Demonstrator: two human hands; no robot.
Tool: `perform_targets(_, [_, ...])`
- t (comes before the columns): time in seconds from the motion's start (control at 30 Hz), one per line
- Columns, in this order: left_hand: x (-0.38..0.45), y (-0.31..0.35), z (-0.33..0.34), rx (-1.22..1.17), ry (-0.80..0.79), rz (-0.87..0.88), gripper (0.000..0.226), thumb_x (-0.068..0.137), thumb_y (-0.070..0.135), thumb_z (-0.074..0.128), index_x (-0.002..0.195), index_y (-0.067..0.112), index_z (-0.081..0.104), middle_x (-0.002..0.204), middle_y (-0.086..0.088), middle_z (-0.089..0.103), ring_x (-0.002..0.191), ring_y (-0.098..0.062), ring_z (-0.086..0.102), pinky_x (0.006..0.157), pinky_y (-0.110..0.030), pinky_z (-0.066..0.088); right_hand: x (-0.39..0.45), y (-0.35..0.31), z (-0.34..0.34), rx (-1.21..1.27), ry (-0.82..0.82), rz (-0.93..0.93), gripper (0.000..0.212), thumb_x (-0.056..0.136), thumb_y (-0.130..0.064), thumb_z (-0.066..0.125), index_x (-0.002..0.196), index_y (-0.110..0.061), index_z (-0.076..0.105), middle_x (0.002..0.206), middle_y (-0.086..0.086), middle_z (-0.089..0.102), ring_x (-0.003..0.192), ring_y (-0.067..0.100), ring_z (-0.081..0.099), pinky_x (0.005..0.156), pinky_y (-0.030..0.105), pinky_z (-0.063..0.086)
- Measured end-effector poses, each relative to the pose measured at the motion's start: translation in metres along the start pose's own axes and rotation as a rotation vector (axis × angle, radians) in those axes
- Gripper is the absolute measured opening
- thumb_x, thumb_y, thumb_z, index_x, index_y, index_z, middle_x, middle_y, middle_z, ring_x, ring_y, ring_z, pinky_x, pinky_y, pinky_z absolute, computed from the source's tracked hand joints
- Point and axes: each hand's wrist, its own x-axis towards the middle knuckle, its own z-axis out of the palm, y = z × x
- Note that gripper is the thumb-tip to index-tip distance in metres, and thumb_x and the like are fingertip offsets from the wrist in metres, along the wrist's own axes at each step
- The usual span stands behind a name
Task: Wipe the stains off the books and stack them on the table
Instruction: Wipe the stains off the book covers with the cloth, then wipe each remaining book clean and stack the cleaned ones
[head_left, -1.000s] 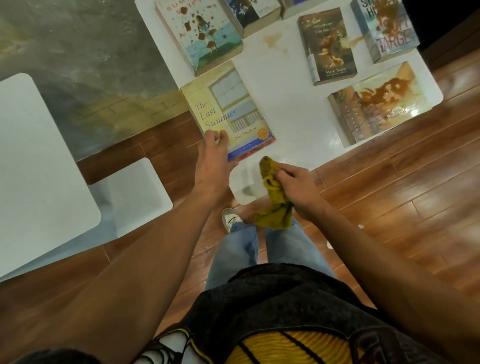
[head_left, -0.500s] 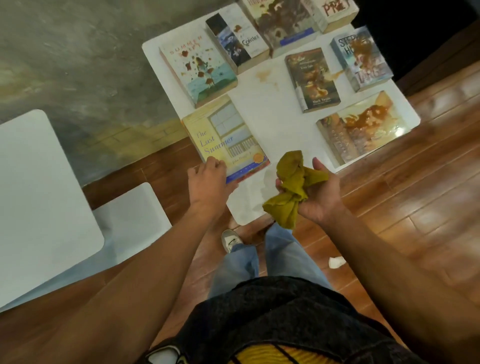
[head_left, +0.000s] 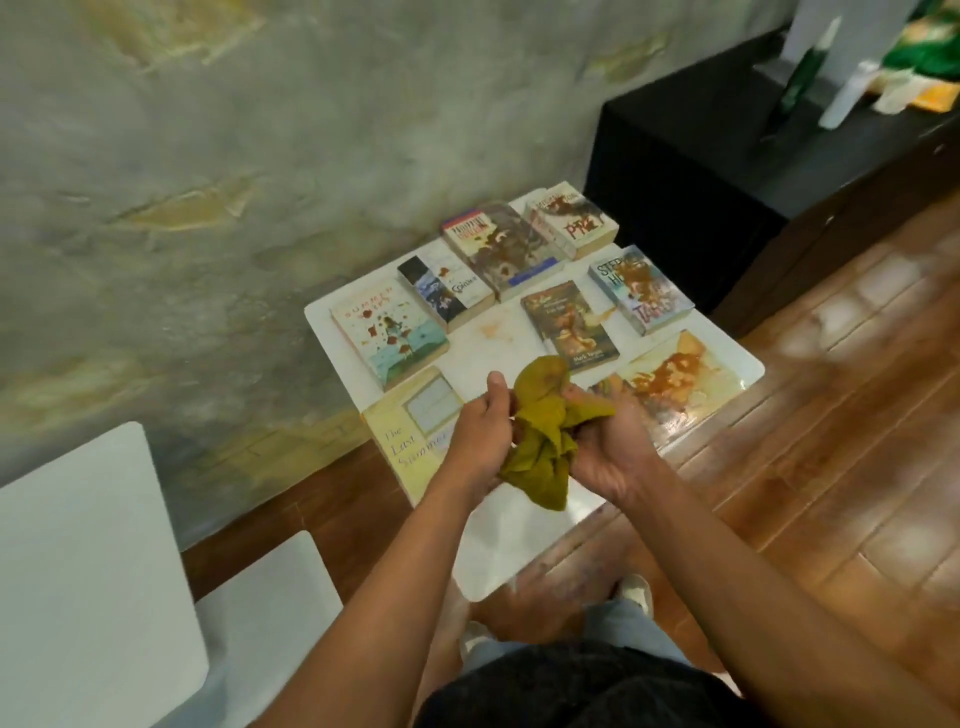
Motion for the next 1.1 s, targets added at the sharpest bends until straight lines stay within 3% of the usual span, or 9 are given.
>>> perform_targets(0.1, [0.002,0.025,0.017,-0.027,-0.036,0.072,0.056,0.105,0.055,0.03,0.112,0.018,0.071,0.101,0.002,0.072,0.097,-0.016,0.068,0.069,-0.019,0.048,-0.001,-0.031,0.007,0.021,-0.034,-0.022,0.089,0.053,-0.005,0.092,0.134,-0.001,0.056,0.144,0.032,0.045,0.127,0.044,0.048,0.102,0.06,0.045])
perform_targets(0.23, [0.009,0.057,0.045,-0.015,-0.018,0.157,0.046,0.1,0.058,0.042,0.104,0.021,0.069,0.101,0.001,0.072,0.093,-0.015,0.067,0.077,-0.027,0.055,-0.006,-0.078,0.005,-0.051,-0.028,-0.026,0.034,0.088,-0.008,0.059,0.12,0.002,0.069,0.135,0.03,0.054,0.12,0.044,0.056,0.105,0.06,0.043])
perform_targets(0.4, [0.017,0.088,0.09,-0.06,0.013,0.231,0.041,0.099,0.057,0.046,0.105,0.018,0.056,0.104,-0.002,0.063,0.094,-0.017,0.06,0.086,-0.037,0.054,-0.023,-0.139,0.004,-0.189,-0.004,-0.009,0.05,0.103,-0.038,0.043,0.121,0.001,0.069,0.132,0.026,0.06,0.124,0.04,0.058,0.108,0.056,0.041])
perform_targets(0.53, [0.018,0.105,0.119,-0.132,0.088,0.254,0.032,0.1,0.05,0.051,0.11,0.02,0.053,0.104,-0.001,0.064,0.093,-0.012,0.063,0.074,-0.028,0.054,-0.032,-0.177,-0.003,-0.585,0.015,-0.075,0.035,0.096,-0.019,0.06,0.128,-0.005,0.061,0.123,0.019,0.068,0.114,0.035,0.066,0.101,0.055,0.049])
perform_targets(0.63, [0.017,0.119,0.134,-0.114,0.156,0.295,0.032,0.097,0.048,0.059,0.109,0.019,0.052,0.102,0.001,0.062,0.089,-0.01,0.062,0.066,-0.022,0.05,-0.032,-0.201,-0.011,-0.721,0.082,-0.141,0.028,0.095,-0.005,0.062,0.123,-0.001,0.062,0.113,0.019,0.072,0.105,0.033,0.071,0.091,0.051,0.057])
perform_targets(0.77, [0.012,0.133,0.145,-0.117,0.129,0.326,0.04,0.09,0.049,0.067,0.115,0.023,0.05,0.108,0.001,0.061,0.092,-0.01,0.062,0.058,-0.012,0.048,-0.029,-0.228,-0.023,-0.895,0.107,-0.199,0.022,0.097,-0.005,0.06,0.118,-0.003,0.066,0.107,0.015,0.074,0.102,0.03,0.072,0.094,0.052,0.056])
perform_targets(0.87, [0.01,0.134,0.145,-0.071,0.08,0.349,0.056,0.08,0.059,0.065,0.123,0.024,0.057,0.114,0.003,0.067,0.099,-0.009,0.066,0.063,-0.013,0.051,-0.029,-0.236,-0.027,-0.907,0.075,-0.194,0.02,0.098,-0.008,0.059,0.117,-0.006,0.067,0.108,0.013,0.074,0.103,0.029,0.071,0.094,0.051,0.055])
perform_targets(0.97, [0.009,0.132,0.146,-0.076,0.012,0.346,0.052,0.084,0.059,0.06,0.122,0.024,0.066,0.105,0.011,0.073,0.094,-0.001,0.069,0.072,-0.015,0.053,-0.026,-0.24,-0.029,-0.826,0.023,-0.174,0.024,0.101,-0.009,0.055,0.122,-0.006,0.064,0.113,0.013,0.073,0.107,0.03,0.07,0.096,0.051,0.054])
perform_targets(1.1, [0.014,0.126,0.148,-0.26,-0.083,0.251,0.053,0.083,0.048,0.067,0.132,0.031,0.056,0.121,0.007,0.07,0.112,-0.015,0.068,0.09,-0.034,0.058,-0.021,-0.248,-0.025,-0.659,0.045,-0.2,0.023,0.102,-0.008,0.052,0.122,-0.008,0.062,0.112,0.011,0.073,0.105,0.028,0.071,0.094,0.048,0.056])
